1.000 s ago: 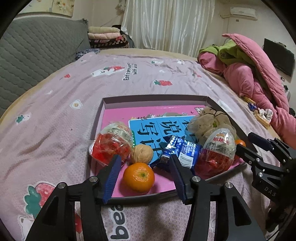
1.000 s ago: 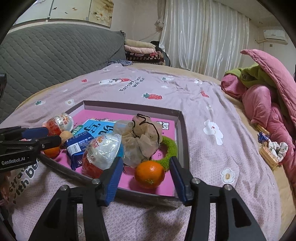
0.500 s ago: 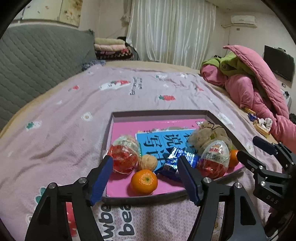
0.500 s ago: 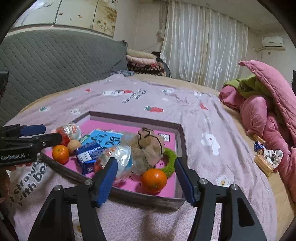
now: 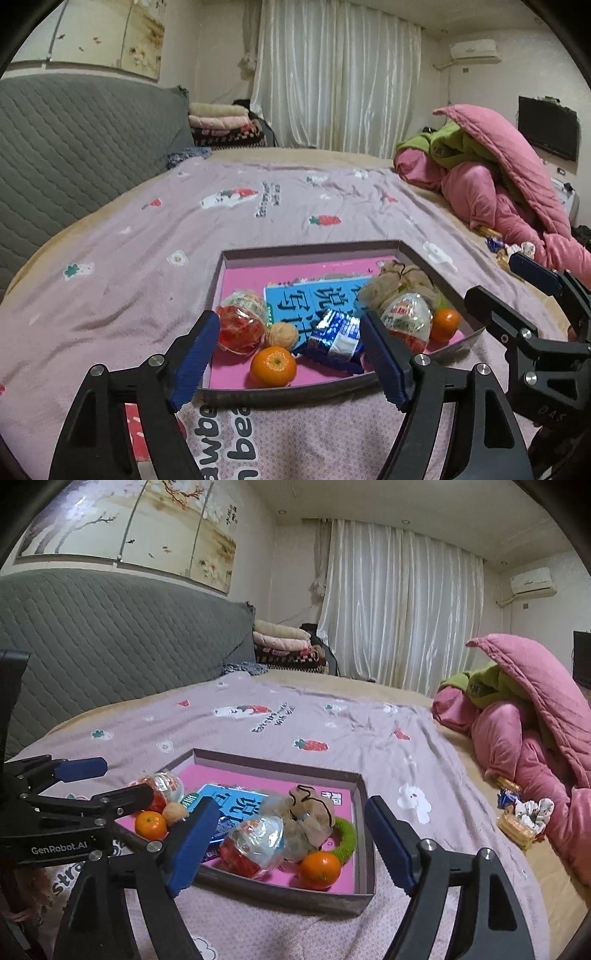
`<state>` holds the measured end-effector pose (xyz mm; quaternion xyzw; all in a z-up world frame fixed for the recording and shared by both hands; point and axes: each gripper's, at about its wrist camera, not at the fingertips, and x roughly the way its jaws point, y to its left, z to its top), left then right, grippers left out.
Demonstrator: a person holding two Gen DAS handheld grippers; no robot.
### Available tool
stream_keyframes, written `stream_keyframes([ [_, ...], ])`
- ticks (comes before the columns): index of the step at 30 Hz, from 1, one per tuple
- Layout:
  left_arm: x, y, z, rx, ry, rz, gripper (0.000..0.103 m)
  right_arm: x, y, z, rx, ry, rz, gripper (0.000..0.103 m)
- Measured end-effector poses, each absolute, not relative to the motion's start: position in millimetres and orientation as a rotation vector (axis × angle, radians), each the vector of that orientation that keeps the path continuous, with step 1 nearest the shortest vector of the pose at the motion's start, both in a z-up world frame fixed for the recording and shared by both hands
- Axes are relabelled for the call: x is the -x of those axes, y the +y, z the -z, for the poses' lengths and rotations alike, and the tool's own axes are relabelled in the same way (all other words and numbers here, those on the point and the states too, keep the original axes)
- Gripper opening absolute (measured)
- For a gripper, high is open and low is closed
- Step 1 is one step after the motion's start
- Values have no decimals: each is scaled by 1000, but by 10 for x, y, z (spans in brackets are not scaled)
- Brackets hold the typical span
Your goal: Organize objects
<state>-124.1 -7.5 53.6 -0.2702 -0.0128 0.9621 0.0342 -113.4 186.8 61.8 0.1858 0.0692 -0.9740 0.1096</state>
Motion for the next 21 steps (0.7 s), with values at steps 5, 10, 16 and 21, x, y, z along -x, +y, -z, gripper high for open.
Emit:
stream_keyframes([
  [5,1164,-96,-625,769,-30,-3003,80,1063,1841,-687,-498,192,2861,86],
  [10,1140,-167,-619,809,-69,-2999,80,1005,1803,-689,-485,208,2864,87],
  [16,1051,-207,-632,816,-103,-3000,81,896,1782,-703,-474,147,2886,87],
  [21,937,-253,-620,811,-106,-3017,81,801,1786,-710,-455,128,2912,88],
])
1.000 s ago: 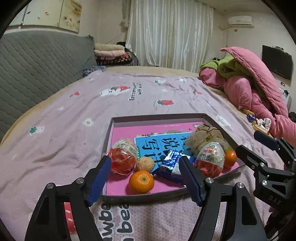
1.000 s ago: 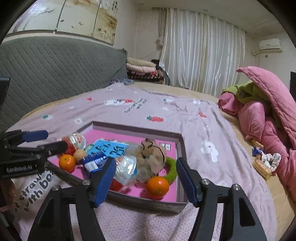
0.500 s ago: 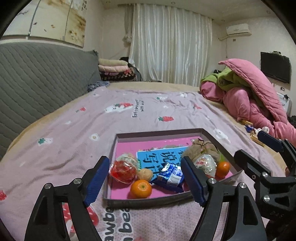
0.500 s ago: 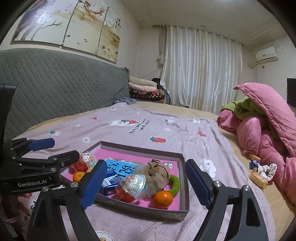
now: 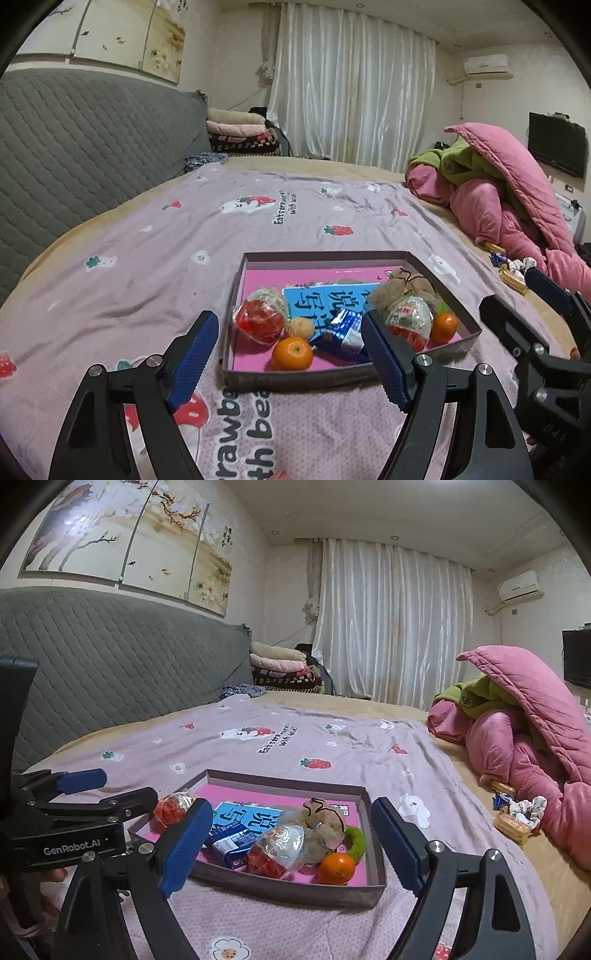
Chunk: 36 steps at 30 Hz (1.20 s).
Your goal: Organize objects
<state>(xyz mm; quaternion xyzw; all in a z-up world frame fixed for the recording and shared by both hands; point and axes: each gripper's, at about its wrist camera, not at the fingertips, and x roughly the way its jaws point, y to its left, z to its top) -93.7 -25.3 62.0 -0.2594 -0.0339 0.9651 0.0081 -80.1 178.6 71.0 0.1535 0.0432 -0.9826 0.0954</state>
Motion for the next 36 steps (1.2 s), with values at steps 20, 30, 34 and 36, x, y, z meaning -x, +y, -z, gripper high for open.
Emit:
stream_keyframes([
  [20,804,-149,-265,966,-53,-2954,81,724,1661,-496,-551,185,2924,89],
  [30,879,-231,-119,1039,-58,-2955,81,756,1682,-366,-617,221,2926,89],
  [34,895,-252,-63,1065,-57,-2948,81,778,1696,-300,-656,219,2919,90],
  [36,902,-261,-36,1082,-60,-2940,81,794,1716,-265,-679,212,2917,90],
])
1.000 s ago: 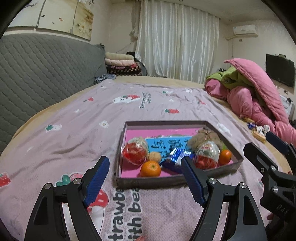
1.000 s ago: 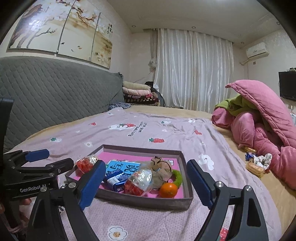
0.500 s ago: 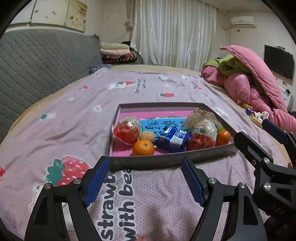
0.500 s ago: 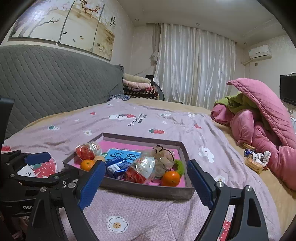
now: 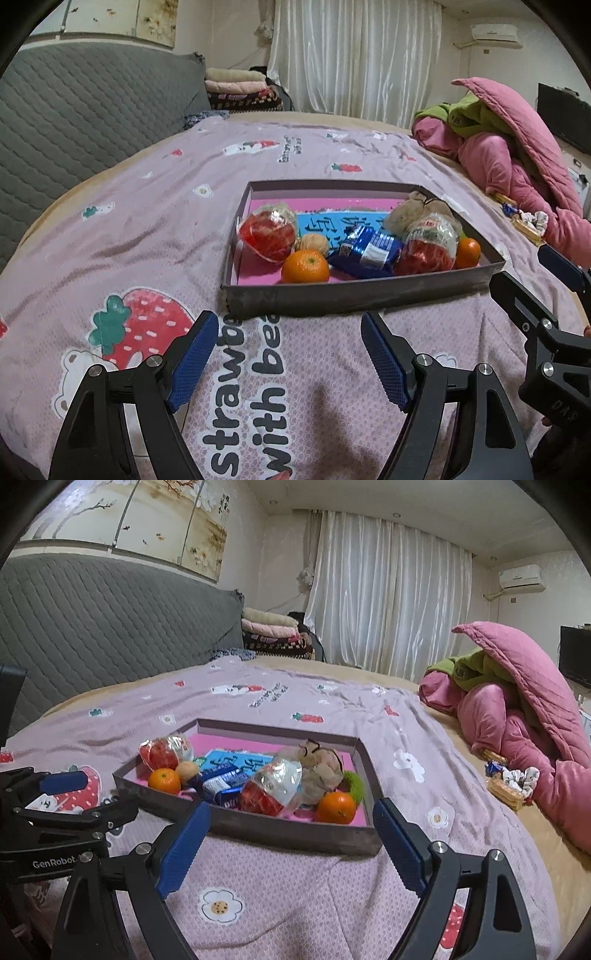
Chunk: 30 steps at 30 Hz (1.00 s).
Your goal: Organize objects
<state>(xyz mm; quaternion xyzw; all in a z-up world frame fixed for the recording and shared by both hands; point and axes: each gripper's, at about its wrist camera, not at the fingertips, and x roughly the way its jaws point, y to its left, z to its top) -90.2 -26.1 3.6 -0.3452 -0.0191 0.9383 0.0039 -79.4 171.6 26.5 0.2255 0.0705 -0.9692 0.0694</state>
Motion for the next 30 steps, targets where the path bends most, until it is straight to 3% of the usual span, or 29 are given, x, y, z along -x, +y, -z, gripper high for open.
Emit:
stream_keyframes([
  [14,944,-336,123,1196,-86,-2905,81,801,1822,-41,-822,139,2887,90],
  [30,936,-365,211,1217,-39,-2929,81,800,1842,48,-851,215,2899,90],
])
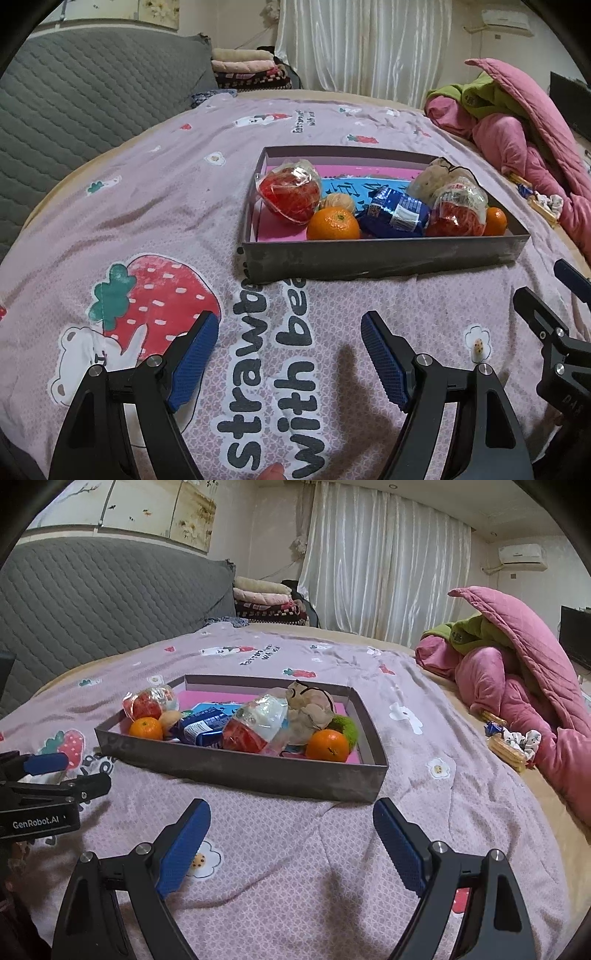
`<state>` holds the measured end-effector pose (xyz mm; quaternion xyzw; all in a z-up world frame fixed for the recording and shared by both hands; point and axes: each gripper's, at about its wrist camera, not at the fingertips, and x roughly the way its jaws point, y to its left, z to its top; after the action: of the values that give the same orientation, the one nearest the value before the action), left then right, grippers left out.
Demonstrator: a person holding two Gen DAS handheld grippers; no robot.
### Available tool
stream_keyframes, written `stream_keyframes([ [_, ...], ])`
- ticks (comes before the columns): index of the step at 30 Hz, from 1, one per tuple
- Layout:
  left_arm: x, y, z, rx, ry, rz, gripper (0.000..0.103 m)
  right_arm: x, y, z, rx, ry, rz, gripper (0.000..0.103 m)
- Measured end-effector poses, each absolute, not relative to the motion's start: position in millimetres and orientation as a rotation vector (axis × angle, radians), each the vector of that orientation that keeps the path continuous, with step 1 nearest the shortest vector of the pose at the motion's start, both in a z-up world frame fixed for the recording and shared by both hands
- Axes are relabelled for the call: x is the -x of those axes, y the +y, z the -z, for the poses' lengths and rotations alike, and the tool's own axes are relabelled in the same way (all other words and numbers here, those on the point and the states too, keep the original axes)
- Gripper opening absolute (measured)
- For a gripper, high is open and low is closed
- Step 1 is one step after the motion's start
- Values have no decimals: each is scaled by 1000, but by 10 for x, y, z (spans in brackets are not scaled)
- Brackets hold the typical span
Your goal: Organize objects
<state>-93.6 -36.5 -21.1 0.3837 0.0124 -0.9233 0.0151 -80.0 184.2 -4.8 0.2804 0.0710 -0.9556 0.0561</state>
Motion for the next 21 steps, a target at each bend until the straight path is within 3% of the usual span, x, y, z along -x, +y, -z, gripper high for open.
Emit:
stream_keyframes([
  [21,936,-285,364,-1227,9,2871,81,816,1898,215,-924,200,2873,90],
])
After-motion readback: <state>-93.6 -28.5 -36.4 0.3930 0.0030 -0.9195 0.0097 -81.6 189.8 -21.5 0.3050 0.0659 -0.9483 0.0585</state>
